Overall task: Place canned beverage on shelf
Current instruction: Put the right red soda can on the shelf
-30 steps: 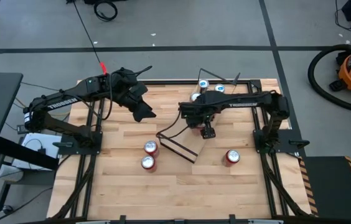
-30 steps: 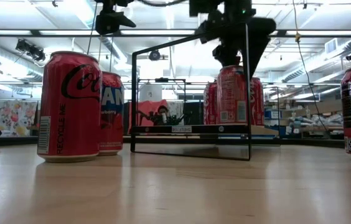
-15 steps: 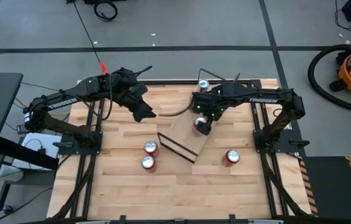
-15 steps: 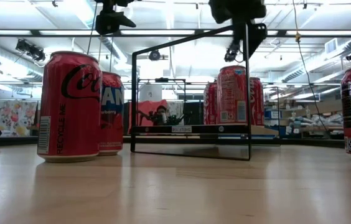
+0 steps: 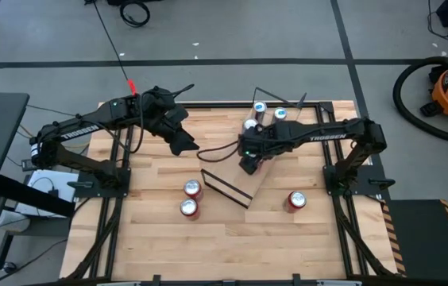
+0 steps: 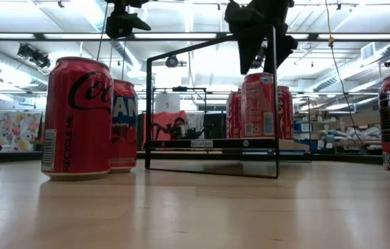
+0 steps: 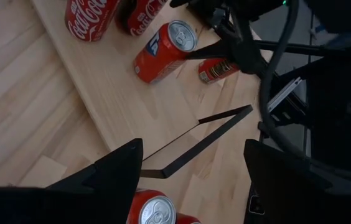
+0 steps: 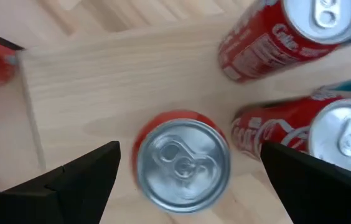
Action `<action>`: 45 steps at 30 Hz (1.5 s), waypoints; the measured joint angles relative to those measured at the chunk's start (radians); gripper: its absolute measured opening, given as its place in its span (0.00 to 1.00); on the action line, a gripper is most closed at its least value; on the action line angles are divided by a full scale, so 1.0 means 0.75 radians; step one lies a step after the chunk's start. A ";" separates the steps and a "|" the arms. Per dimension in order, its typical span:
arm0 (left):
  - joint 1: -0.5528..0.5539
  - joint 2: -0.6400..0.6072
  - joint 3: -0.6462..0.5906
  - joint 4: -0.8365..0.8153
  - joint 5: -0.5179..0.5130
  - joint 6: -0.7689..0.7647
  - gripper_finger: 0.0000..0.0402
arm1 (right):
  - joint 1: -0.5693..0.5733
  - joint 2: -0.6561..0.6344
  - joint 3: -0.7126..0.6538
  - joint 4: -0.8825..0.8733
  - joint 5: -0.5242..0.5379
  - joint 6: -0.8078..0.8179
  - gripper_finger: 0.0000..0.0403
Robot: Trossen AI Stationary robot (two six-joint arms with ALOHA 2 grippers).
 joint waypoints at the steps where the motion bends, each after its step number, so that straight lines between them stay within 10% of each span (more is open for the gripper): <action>1: 0.000 0.000 0.000 -0.001 0.000 0.000 0.72 | 0.004 -0.002 -0.017 0.020 0.002 0.002 0.99; 25: 0.000 0.000 0.000 -0.002 0.000 -0.024 0.72 | 0.051 -0.002 -0.185 0.225 -0.097 0.035 0.85; 38: 0.000 0.000 0.000 -0.002 0.000 -0.024 0.72 | -0.011 -0.007 -0.182 0.237 -0.331 -0.936 0.85; 45: 0.000 0.000 0.000 -0.002 0.000 -0.038 0.72 | -0.056 -0.005 -0.180 0.221 -0.441 -1.090 0.85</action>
